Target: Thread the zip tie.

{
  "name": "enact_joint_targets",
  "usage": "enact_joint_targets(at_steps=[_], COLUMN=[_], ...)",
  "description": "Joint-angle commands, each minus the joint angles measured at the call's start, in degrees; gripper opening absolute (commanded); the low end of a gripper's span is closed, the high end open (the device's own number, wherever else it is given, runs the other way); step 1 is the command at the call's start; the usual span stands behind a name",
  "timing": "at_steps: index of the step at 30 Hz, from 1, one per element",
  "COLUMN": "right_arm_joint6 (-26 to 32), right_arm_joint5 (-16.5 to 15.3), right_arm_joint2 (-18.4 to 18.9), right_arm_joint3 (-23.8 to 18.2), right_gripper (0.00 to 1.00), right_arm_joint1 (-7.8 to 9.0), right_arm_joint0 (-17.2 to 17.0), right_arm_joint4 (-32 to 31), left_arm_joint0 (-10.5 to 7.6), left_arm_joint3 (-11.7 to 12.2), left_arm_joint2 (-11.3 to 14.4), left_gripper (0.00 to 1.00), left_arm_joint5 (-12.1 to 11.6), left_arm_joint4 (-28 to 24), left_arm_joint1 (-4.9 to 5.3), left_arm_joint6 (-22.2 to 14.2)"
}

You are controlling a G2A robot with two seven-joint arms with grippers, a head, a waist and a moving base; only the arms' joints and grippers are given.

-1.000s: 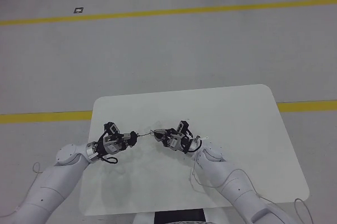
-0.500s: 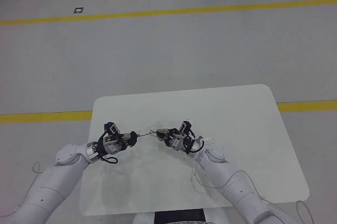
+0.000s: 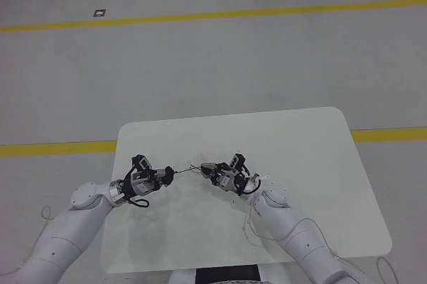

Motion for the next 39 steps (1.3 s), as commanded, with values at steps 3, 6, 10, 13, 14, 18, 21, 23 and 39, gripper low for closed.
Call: enact_joint_targets(at_steps=[3,6,10,13,14,18,21,23,39], right_arm_joint6=[-0.19,-0.33,-0.57,-0.85,-1.01,-1.46,-1.59,-0.63,0.1], right_arm_joint5=[-0.07,-0.21,-0.38,-0.57,-0.71,-1.12,-1.32,-1.73,-2.68], right_arm_joint2=[0.09,0.12,0.26,0.54,0.74,1.96,3.07,3.68,3.81], right_arm_joint3=[-0.51,-0.82,-1.07,-1.18,-1.25,-1.61,-2.44,-3.41,-5.1], right_gripper=[0.0,0.0,0.0,0.0,0.0,0.0,0.0,0.0,1.0], right_arm_joint1=[0.17,0.27,0.43,0.59,0.68,1.12,1.56,1.86,2.41], right_arm_joint0=[-0.34,-0.59,-0.93,-1.08,-1.13,-1.39,-1.68,-1.94,-1.87], right_arm_joint4=[0.03,0.08,0.22,0.24,0.17,0.12,-0.21,-0.52,-4.5], left_arm_joint0=[0.0,0.0,0.0,0.0,0.0,0.0,0.0,0.0,0.0], left_arm_joint3=[0.0,0.0,0.0,0.0,0.0,0.0,0.0,0.0,0.0], left_arm_joint2=[0.0,0.0,0.0,0.0,0.0,0.0,0.0,0.0,0.0], left_gripper=[0.0,0.0,0.0,0.0,0.0,0.0,0.0,0.0,0.0], left_arm_joint5=[0.0,0.0,0.0,0.0,0.0,0.0,0.0,0.0,0.0], left_arm_joint4=[0.0,0.0,0.0,0.0,0.0,0.0,0.0,0.0,0.0], left_arm_joint1=[0.0,0.0,0.0,0.0,0.0,0.0,0.0,0.0,0.0], left_arm_joint6=[0.0,0.0,0.0,0.0,0.0,0.0,0.0,0.0,0.0])
